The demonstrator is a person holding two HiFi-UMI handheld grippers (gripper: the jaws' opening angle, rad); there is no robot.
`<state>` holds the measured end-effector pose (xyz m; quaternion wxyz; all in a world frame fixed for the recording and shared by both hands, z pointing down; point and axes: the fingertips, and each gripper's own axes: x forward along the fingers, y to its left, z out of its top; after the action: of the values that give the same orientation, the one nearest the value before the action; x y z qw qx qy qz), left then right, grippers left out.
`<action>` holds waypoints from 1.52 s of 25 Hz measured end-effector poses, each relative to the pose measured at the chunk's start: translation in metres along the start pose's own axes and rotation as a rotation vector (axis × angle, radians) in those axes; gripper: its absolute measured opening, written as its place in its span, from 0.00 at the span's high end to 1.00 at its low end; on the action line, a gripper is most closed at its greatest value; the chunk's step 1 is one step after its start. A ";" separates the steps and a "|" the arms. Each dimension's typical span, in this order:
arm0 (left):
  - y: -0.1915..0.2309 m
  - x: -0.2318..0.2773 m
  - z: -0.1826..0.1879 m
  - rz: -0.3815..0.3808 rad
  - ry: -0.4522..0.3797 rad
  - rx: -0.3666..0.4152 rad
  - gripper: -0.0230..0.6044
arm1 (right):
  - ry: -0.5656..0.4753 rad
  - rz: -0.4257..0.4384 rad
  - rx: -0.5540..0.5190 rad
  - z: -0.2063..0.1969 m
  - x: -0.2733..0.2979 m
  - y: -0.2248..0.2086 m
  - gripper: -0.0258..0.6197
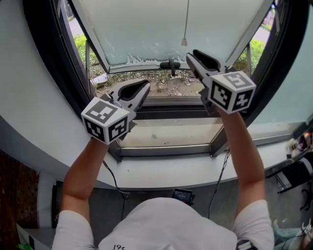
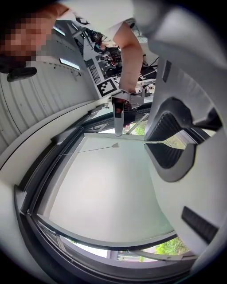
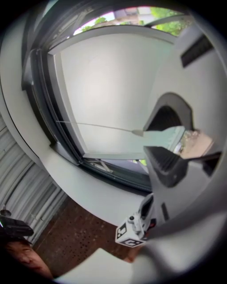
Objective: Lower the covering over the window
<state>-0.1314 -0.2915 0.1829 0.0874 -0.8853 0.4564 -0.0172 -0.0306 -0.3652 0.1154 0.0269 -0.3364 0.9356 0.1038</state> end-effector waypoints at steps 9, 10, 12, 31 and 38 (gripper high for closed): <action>0.001 0.006 0.028 -0.002 -0.011 0.057 0.92 | 0.005 -0.030 -0.055 0.031 0.024 -0.016 0.74; 0.000 0.007 0.029 -0.003 -0.009 0.064 0.92 | 0.013 -0.030 -0.063 0.032 0.028 -0.017 0.73; 0.001 0.007 0.030 -0.002 -0.009 0.070 0.92 | 0.031 -0.034 -0.069 0.031 0.036 -0.021 0.73; 0.001 0.007 0.032 -0.015 -0.002 0.100 0.92 | 0.070 -0.008 -0.071 0.035 0.060 -0.013 0.87; 0.003 0.008 0.026 -0.013 0.009 0.097 0.92 | 0.060 -0.027 -0.097 0.034 0.053 -0.016 0.88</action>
<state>-0.1264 -0.2962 0.1566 0.1280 -0.8829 0.4497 -0.0441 -0.0625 -0.4030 0.0726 -0.0160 -0.3531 0.9251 0.1388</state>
